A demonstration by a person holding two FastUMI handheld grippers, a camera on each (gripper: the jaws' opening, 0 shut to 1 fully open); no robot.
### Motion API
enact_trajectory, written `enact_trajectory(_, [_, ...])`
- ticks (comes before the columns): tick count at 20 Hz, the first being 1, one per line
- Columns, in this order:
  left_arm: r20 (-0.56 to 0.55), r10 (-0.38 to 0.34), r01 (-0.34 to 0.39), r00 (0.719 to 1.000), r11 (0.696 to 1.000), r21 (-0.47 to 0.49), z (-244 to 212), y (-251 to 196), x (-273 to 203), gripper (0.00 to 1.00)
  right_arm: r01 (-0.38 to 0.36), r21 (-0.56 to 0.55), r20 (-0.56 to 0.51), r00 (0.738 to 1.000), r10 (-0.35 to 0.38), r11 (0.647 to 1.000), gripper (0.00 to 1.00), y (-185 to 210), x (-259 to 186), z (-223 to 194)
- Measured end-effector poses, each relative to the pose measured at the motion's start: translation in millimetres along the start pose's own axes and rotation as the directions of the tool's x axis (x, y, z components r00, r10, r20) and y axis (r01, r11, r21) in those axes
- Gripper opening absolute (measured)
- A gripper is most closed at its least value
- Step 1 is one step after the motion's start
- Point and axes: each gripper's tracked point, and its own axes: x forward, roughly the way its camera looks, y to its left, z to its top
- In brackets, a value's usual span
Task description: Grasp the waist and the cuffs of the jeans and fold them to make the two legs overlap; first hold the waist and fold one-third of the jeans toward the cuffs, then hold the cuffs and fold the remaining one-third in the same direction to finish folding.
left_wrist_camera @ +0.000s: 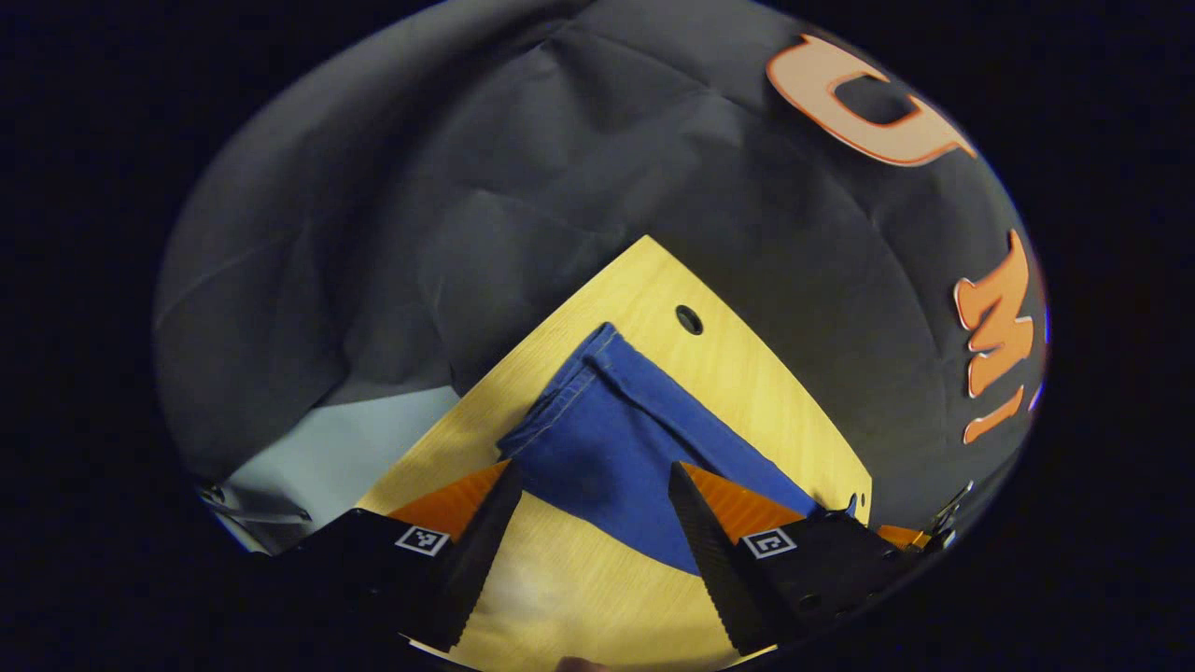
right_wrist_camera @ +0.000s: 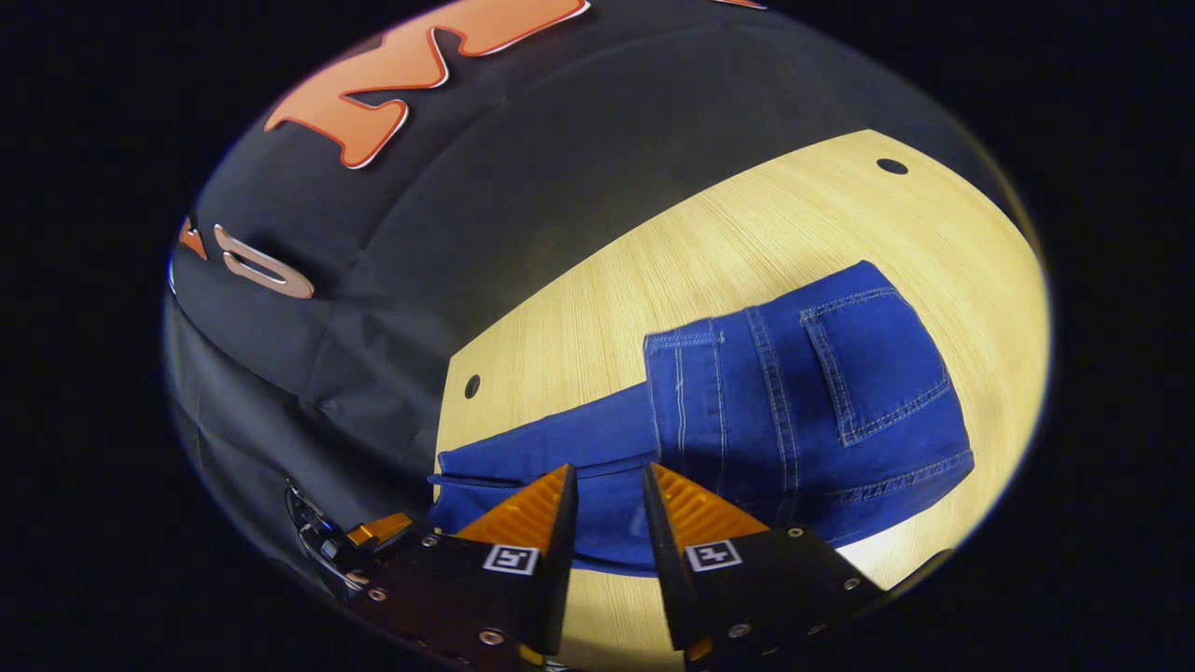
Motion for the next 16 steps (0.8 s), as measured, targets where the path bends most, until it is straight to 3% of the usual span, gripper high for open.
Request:
enact_trajectory(1, [-0.013,-0.003,0.003,1.000,0.999,-0.039,-0.8,4.0,0.5,0.96,0.008,-0.004,0.000,1.000,-0.008,1.000,0.38,1.4,1.5,-0.4])
enact_trajectory(2, [-0.017,-0.008,0.007,1.000,0.997,-0.081,0.2,9.4,1.0,0.98,0.007,0.001,-0.003,1.000,-0.007,1.000,0.59,2.8,0.4,-0.2])
enact_trajectory(4, [-0.024,-0.035,0.030,0.999,0.985,-0.172,2.1,25.3,12.0,0.98,0.006,0.005,0.001,1.000,-0.006,1.000,0.67,2.5,-1.3,1.0])
enact_trajectory(8, [-0.026,-0.091,0.079,0.996,0.951,-0.300,0.2,30.6,26.6,0.98,0.033,0.005,0.030,0.999,-0.033,0.999,0.71,-5.5,-12.6,11.5])
enact_trajectory(13, [0.004,-0.148,0.144,0.989,0.956,-0.257,6.7,8.2,54.0,0.95,0.044,0.034,0.066,0.997,-0.046,0.998,0.71,-14.3,-29.0,22.3])
enact_trajectory(15, [0.008,-0.145,0.142,0.989,0.959,-0.244,6.4,-1.9,67.9,0.88,0.046,0.054,0.074,0.996,-0.049,0.998,0.71,-19.0,-35.1,22.7])
enact_trajectory(16, [0.008,-0.148,0.145,0.989,0.960,-0.238,6.4,-10.0,76.8,0.76,0.045,0.058,0.079,0.996,-0.049,0.997,0.71,-20.9,-38.0,24.2])
